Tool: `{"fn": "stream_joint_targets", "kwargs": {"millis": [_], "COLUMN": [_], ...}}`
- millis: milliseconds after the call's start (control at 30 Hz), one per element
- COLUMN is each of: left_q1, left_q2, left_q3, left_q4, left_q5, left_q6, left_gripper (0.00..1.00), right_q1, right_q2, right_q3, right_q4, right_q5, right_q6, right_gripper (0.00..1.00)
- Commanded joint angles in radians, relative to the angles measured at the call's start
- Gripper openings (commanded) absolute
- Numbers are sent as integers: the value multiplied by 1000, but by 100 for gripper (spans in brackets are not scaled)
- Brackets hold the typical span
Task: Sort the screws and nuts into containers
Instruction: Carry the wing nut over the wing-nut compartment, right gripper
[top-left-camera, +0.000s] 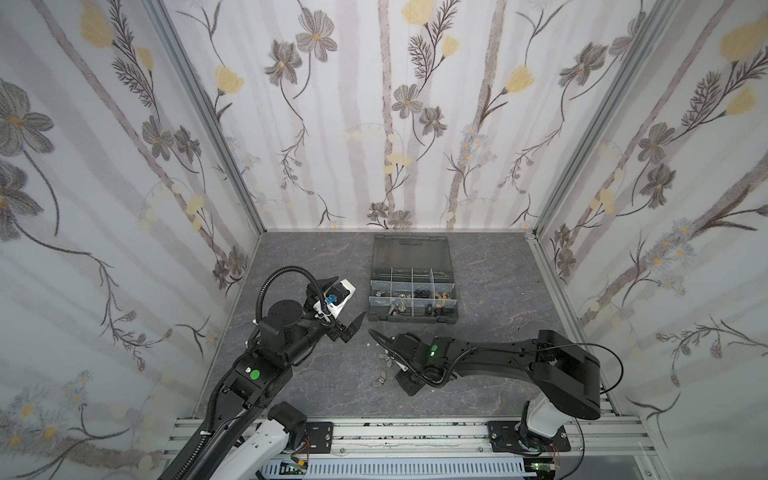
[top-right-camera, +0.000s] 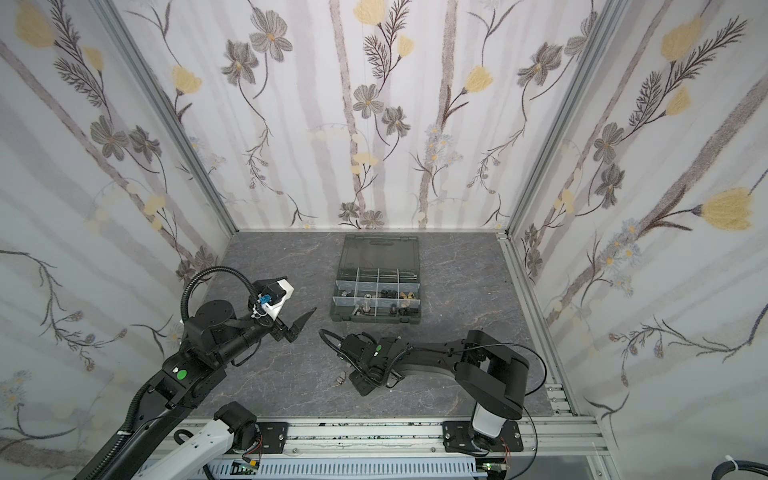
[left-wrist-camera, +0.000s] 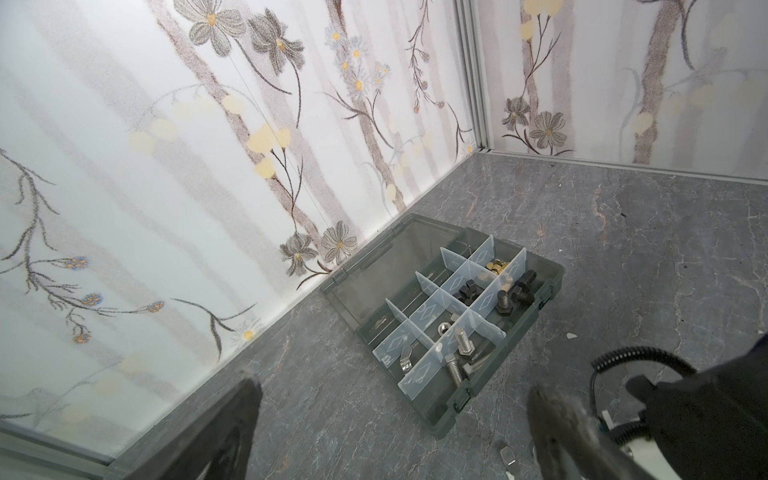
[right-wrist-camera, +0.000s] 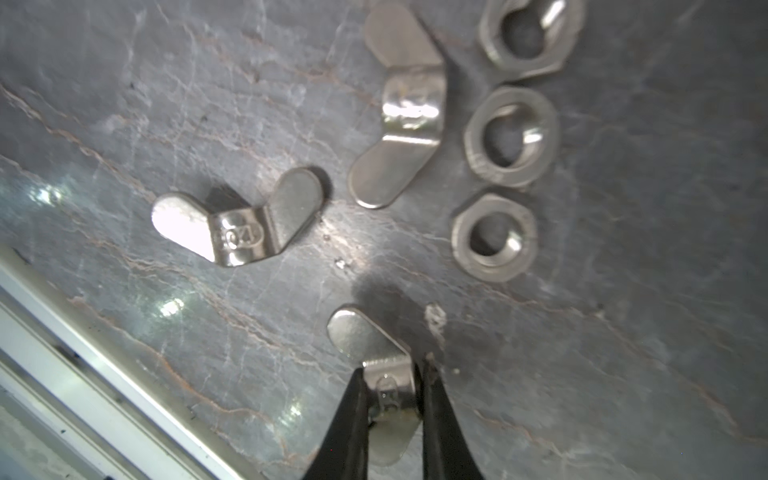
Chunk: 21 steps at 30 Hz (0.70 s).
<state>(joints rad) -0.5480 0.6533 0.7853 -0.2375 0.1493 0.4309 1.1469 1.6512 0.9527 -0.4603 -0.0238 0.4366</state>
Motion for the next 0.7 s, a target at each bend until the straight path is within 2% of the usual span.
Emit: {"fn": "stream_joint_targets", "kwargs": {"millis": [0, 133, 333, 500, 667], "left_q1": [2, 2, 2, 3, 2], "left_q2": [3, 3, 3, 7, 13], "left_q3": [8, 9, 15, 22, 22], "left_q4": [18, 18, 15, 15, 21], "left_q5": [-7, 0, -5, -11, -9], "left_q6": [17, 13, 11, 17, 20], "left_gripper": [100, 100, 100, 100, 100], "right_q1": [-60, -166, -301, -359, -371], "right_q2": [-79, -129, -63, 105, 270], "right_q3": [-1, 85, 309, 502, 682], "right_q4": [6, -16, -55, -60, -67], "right_q5": [-7, 2, 41, 63, 55], "right_q6": [13, -37, -143, -227, -279], "right_gripper": [11, 12, 16, 15, 13]}}
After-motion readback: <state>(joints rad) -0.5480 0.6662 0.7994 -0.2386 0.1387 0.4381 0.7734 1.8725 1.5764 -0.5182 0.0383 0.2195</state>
